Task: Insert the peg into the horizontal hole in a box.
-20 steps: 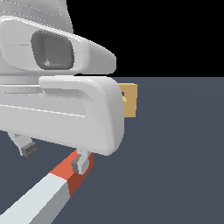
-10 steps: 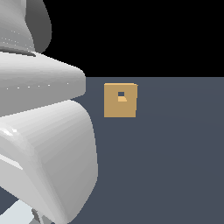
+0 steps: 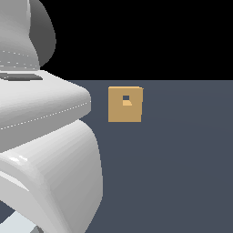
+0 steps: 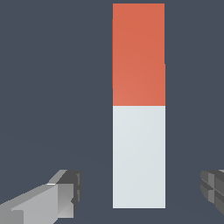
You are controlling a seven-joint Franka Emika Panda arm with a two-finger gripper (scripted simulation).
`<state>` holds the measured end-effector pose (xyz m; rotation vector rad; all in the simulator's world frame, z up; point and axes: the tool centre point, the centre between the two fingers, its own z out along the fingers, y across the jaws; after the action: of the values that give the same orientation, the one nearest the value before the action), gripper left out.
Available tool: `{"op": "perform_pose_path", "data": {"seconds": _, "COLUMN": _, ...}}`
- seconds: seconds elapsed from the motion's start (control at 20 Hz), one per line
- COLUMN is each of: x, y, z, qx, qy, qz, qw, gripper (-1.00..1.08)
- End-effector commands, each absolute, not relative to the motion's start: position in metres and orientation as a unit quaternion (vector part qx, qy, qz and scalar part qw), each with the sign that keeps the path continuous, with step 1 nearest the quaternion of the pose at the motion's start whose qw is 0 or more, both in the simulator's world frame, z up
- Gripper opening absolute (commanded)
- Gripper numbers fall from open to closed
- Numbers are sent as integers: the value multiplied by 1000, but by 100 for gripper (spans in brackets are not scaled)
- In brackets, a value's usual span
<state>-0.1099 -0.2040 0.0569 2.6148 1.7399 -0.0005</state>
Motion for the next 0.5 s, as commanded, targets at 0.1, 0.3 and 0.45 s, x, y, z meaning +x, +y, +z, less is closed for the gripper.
{"op": "perform_pose_path", "data": {"seconds": 0.1, "x": -110, "y": -203, "z": 36, "qx": 832, "qy": 554, "qz": 0, "qw": 0, "gripper": 100}}
{"op": "perform_pose_path", "data": {"seconds": 0.3, "x": -110, "y": -203, "z": 24, "qx": 832, "qy": 555, "qz": 0, "qw": 0, "gripper": 100}}
{"op": "perform_pose_path", "data": {"seconds": 0.45, "x": -110, "y": -203, "z": 20, "qx": 832, "qy": 555, "qz": 0, "qw": 0, "gripper": 100}}
